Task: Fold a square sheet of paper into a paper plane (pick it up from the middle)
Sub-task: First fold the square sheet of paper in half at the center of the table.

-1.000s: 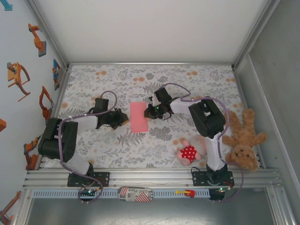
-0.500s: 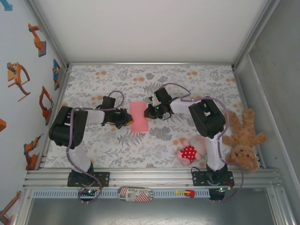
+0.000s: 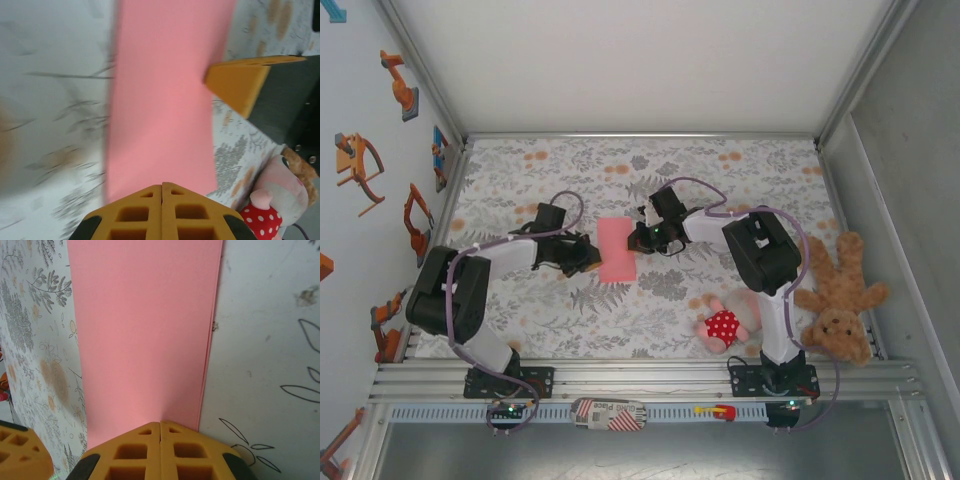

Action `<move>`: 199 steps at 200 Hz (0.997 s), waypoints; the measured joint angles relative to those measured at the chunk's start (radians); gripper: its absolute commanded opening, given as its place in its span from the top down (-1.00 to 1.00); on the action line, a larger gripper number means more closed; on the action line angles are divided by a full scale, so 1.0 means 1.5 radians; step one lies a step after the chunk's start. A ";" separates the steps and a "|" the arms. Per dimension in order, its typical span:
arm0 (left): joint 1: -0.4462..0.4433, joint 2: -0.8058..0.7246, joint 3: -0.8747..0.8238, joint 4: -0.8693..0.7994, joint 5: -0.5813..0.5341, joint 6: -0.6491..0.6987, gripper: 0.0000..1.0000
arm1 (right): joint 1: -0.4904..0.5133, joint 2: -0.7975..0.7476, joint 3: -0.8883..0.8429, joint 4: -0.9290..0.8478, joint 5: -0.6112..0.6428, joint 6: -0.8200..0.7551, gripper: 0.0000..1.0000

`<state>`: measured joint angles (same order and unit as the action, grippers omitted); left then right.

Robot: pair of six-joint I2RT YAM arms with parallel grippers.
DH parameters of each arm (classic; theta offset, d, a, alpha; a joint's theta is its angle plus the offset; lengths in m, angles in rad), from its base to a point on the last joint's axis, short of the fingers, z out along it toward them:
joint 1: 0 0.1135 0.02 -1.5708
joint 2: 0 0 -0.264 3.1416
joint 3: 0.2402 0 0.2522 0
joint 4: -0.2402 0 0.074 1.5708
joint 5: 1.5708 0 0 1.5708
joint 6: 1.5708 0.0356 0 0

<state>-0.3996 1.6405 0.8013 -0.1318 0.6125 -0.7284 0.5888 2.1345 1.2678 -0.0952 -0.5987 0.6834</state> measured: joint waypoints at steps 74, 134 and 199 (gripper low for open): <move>-0.033 0.060 -0.034 0.070 -0.002 -0.028 1.00 | 0.000 0.000 0.000 0.000 0.000 0.000 1.00; -0.030 -0.091 -0.148 0.007 -0.058 -0.037 1.00 | 0.000 -0.002 0.000 -0.001 0.000 0.000 1.00; -0.030 -0.232 -0.135 0.001 -0.172 -0.075 0.52 | -0.010 -0.028 0.032 -0.076 0.046 -0.001 0.85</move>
<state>-0.4442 1.2919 0.5991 -0.1307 0.3550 -0.8402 0.5739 2.0930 1.3159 -0.2092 -0.5304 0.6815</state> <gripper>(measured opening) 0.194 0.060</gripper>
